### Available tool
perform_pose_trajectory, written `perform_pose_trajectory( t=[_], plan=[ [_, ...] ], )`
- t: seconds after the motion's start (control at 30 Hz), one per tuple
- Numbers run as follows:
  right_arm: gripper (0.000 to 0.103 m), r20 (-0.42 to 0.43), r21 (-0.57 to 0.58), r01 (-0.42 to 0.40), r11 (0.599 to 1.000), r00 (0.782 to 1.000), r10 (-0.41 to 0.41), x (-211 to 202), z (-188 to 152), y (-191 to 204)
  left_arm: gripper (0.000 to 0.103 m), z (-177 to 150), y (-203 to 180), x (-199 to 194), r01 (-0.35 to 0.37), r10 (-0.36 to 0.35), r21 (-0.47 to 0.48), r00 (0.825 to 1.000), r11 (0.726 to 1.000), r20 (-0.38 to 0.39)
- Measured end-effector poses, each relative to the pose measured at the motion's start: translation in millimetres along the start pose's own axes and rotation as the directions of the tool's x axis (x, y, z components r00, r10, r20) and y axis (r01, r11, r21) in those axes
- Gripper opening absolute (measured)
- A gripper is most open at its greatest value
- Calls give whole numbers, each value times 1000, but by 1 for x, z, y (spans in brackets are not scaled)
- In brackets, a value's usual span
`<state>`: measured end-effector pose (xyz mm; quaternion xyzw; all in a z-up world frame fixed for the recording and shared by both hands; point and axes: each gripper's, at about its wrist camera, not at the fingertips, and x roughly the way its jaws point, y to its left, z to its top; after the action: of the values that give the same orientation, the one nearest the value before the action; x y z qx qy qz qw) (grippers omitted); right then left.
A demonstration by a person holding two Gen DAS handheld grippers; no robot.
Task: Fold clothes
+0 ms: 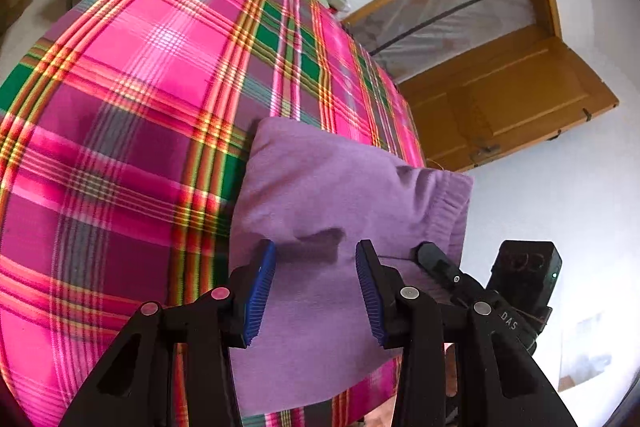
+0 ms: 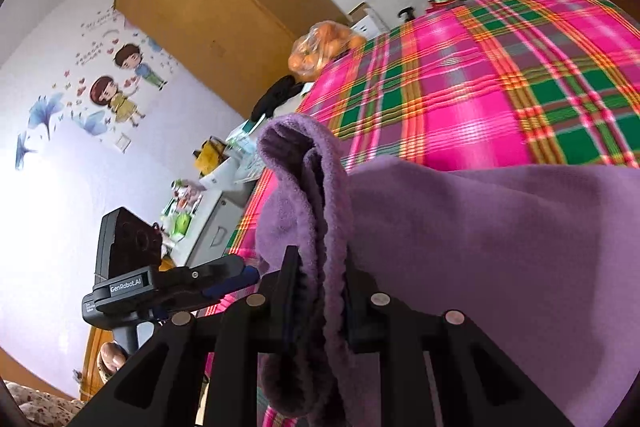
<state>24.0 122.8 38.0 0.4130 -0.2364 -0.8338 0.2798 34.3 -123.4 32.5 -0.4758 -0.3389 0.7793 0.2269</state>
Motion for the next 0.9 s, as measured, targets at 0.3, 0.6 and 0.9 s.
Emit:
perform_pose_trajectory(
  t=[0.3,0.6,0.9],
  plan=[
    [19,34,71,25,997,999,-28,-21,-7,-32,43,-3,-10,18,-15,16,27,999,1000,-37],
    [19,46,117,59,991,997,-64,-23,-16,-59,43,-7,-12,33,-39,41,36,997,999,-68],
    [19,37,155,63,986,997,-69,-20,-23,-79,43,-2,-15,46,-35,38,32,996,999,-82]
  ],
)
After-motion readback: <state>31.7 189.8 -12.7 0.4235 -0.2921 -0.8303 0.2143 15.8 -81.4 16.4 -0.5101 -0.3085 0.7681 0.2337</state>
